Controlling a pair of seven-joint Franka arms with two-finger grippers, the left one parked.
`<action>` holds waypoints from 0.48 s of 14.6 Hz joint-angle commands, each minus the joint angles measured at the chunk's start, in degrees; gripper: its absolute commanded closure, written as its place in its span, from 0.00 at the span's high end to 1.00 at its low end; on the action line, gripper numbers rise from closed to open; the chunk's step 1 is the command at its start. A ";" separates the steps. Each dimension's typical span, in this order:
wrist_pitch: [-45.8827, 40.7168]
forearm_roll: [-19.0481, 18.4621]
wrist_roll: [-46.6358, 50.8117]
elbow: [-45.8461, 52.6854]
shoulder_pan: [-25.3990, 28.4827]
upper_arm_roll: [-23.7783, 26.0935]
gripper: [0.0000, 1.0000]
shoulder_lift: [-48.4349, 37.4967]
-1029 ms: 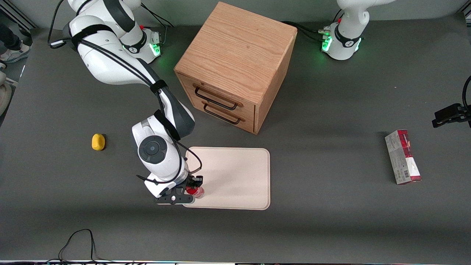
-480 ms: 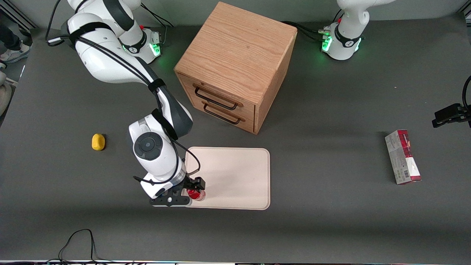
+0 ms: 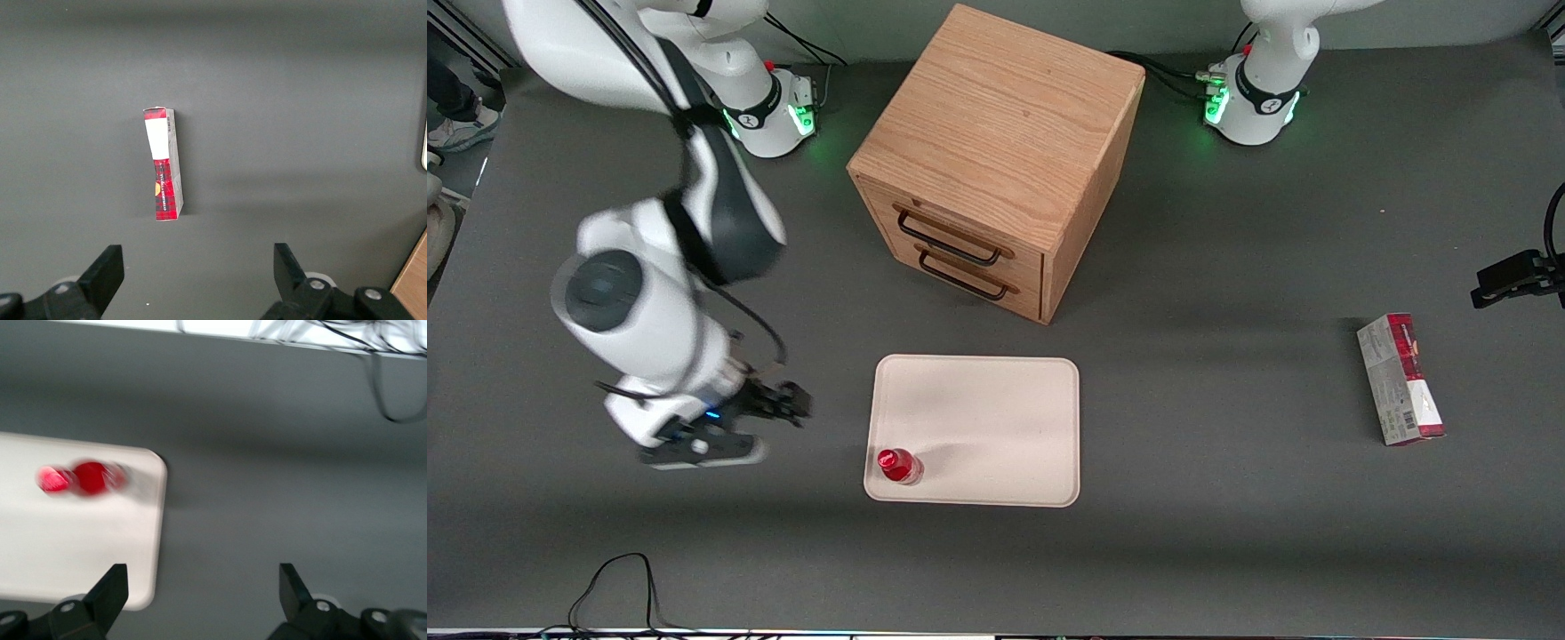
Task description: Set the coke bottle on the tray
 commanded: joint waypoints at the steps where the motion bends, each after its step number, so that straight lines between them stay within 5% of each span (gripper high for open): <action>1: -0.58 5.34 -7.85 -16.68 1.09 -7.25 1.00 -15.45; 7: -11.38 5.71 -8.23 -23.74 1.00 -12.10 1.00 -30.23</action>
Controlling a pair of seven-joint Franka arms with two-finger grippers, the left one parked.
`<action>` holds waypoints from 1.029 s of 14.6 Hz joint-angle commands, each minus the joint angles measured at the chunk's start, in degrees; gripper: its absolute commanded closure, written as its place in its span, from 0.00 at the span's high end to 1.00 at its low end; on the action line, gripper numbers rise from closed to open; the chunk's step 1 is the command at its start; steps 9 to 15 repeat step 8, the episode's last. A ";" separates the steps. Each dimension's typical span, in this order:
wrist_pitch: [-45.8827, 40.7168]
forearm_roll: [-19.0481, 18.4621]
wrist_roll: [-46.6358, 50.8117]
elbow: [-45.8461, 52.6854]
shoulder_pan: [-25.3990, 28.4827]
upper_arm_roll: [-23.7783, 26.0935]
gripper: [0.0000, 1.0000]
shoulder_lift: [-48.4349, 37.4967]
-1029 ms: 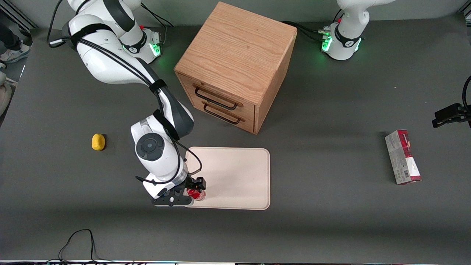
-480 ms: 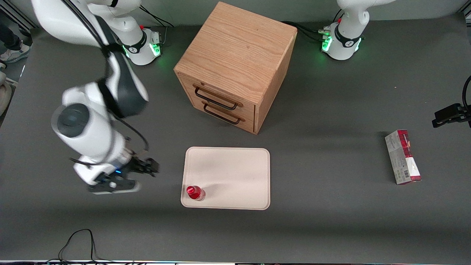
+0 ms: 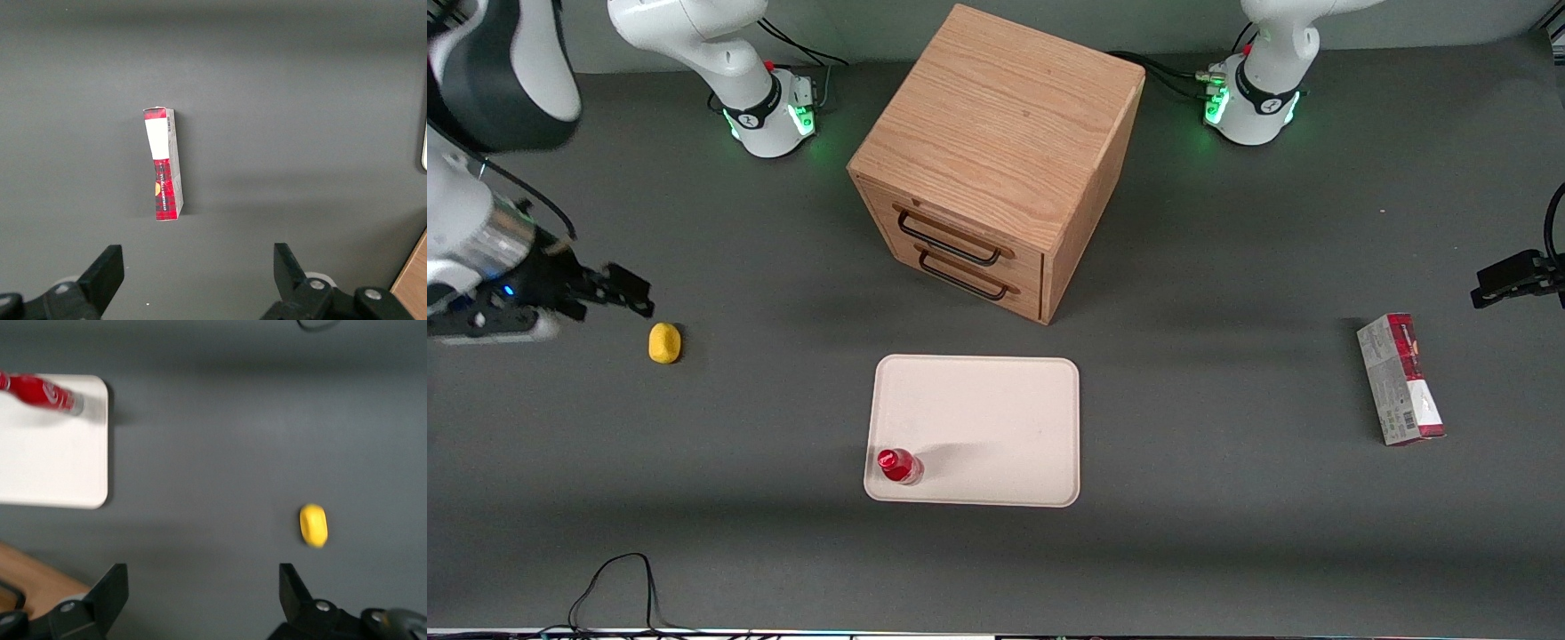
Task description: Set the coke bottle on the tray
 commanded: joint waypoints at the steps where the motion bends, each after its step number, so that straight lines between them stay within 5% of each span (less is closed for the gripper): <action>1: -3.54 1.10 0.22 -2.93 1.19 -1.21 1.00 -5.43; 15: -2.93 0.31 0.57 -2.76 1.11 -1.38 1.00 -3.86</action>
